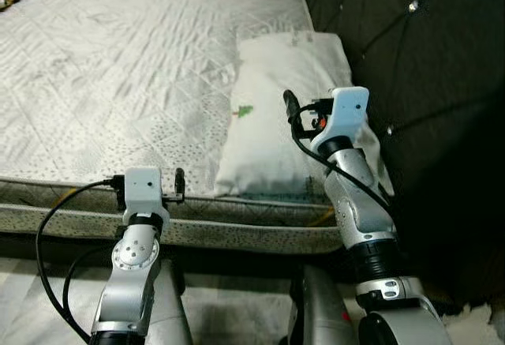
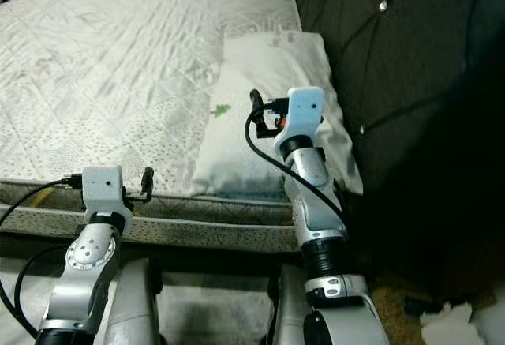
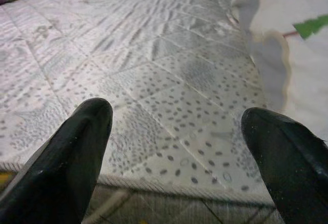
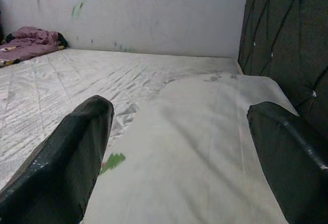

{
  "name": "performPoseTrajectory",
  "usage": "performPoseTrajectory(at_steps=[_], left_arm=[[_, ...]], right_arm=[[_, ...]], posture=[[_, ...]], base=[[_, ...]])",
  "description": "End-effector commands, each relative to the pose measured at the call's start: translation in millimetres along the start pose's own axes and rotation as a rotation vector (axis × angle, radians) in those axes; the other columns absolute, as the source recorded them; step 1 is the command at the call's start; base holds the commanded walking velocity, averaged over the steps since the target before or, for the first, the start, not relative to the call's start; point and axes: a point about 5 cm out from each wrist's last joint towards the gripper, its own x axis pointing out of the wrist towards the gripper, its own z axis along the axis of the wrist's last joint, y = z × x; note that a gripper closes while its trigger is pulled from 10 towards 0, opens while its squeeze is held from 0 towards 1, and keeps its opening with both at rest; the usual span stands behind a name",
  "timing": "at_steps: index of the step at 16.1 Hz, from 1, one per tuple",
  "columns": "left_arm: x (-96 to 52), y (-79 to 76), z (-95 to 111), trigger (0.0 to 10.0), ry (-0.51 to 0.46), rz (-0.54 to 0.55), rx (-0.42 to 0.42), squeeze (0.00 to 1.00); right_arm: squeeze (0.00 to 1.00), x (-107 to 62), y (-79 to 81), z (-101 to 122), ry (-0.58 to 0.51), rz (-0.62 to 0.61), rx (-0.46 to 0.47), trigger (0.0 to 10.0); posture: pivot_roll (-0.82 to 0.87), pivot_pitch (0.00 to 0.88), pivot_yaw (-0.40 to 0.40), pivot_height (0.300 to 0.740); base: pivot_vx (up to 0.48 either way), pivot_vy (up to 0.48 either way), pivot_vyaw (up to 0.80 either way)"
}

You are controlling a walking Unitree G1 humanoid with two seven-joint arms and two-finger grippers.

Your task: Clean up the room

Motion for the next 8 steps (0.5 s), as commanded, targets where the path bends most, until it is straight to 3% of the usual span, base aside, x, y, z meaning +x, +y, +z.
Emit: performPoseTrajectory(at_steps=[1, 8], left_arm=[[1.0, -2.0, 0, 10.0, -0.003, -0.003, 0.001, 0.0], [2.8, 0.4, 3, 10.0, -0.019, 0.004, 0.012, 0.0]], right_arm=[[0.0, 1.8, -3.5, 3, -0.002, -0.014, -0.016, 10.0], [0.0, -1.3, -14.2, -1, 0.023, -0.059, -0.034, 10.0]], posture=[[0.11, 0.0, -0.078, 0.622], [0.11, 0.0, -0.077, 0.701]], base=[[0.0, 0.0, 0.0], [0.0, 0.0, 0.0]])
